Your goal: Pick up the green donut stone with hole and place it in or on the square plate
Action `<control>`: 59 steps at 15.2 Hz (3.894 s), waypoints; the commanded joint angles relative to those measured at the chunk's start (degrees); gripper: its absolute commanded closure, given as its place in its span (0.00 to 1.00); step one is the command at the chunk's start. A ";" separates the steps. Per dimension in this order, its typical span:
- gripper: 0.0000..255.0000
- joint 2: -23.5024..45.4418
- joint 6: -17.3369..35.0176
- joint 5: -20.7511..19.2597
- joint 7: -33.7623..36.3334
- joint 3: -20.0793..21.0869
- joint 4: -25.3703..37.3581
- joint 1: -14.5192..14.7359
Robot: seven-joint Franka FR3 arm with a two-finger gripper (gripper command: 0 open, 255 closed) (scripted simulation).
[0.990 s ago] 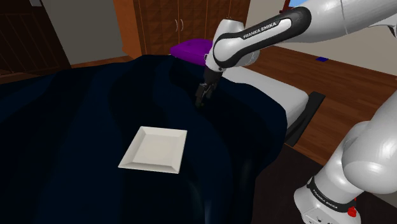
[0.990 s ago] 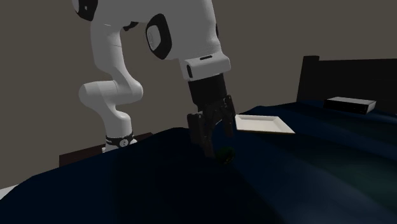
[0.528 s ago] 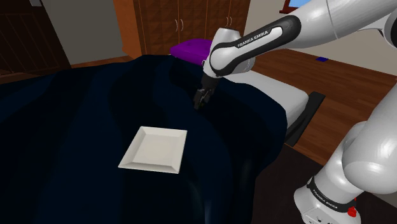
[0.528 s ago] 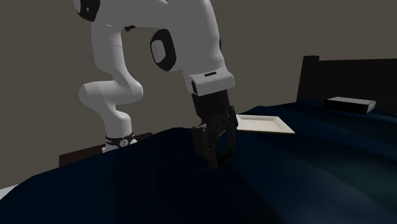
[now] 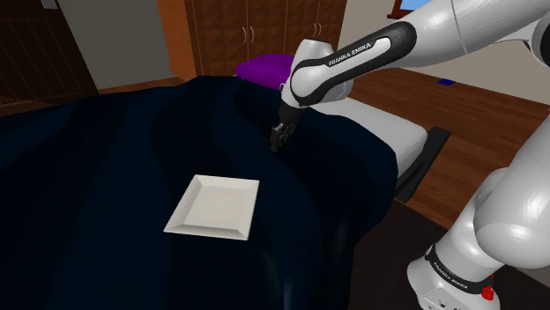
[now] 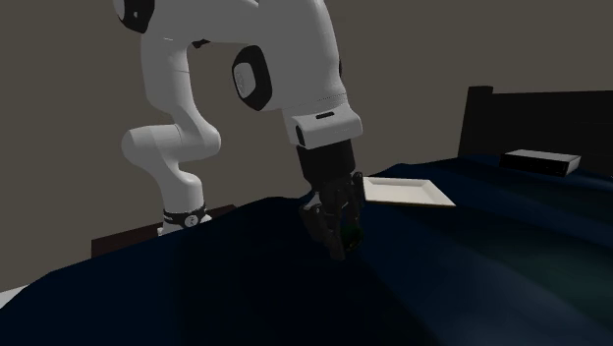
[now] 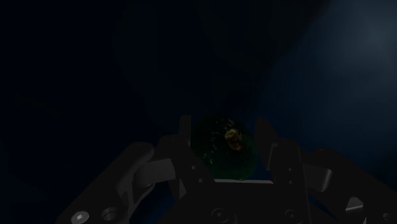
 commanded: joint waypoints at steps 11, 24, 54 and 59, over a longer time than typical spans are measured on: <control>1.00 -1.48 -2.93 -0.50 0.69 -0.09 1.50 -0.08; 1.00 -5.00 -12.56 -1.78 2.66 -0.32 7.72 -0.35; 1.00 3.13 -3.98 -11.77 39.16 17.06 10.94 14.33; 1.00 4.69 -0.33 -12.46 39.50 17.02 8.76 14.47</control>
